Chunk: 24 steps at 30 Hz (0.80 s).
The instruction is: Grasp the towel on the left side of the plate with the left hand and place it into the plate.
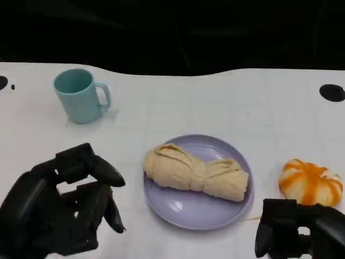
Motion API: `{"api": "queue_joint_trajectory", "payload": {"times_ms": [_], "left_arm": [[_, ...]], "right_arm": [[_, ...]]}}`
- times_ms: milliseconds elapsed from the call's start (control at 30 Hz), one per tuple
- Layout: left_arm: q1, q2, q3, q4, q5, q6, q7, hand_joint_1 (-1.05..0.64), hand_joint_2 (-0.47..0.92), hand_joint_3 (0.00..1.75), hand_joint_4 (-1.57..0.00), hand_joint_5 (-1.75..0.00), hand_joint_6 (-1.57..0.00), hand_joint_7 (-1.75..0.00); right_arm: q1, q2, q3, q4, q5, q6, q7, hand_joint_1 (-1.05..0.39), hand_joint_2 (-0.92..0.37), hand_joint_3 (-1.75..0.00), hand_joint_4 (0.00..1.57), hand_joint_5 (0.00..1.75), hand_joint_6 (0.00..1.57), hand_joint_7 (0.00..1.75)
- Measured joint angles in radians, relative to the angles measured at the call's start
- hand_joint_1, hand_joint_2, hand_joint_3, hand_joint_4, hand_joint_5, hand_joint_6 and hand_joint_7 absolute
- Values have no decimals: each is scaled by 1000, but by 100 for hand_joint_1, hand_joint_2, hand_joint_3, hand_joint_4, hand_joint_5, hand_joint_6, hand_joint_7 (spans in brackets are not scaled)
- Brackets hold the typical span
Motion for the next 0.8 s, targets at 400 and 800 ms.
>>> {"api": "queue_joint_trajectory", "payload": {"times_ms": [400,800], "left_arm": [[69,-53,-60,65,47,-81,14,-13,52,124,-89,-159,-81,-141],[66,-58,-77,77,84,-114,15,-12,52,122,-88,-162,-82,-140]], "right_arm": [[1,0,-12,43,2,-42,21,-6,-52,-123,72,174,65,149],[4,0,-26,46,9,-46,24,-2,-55,-124,70,175,62,152]]}}
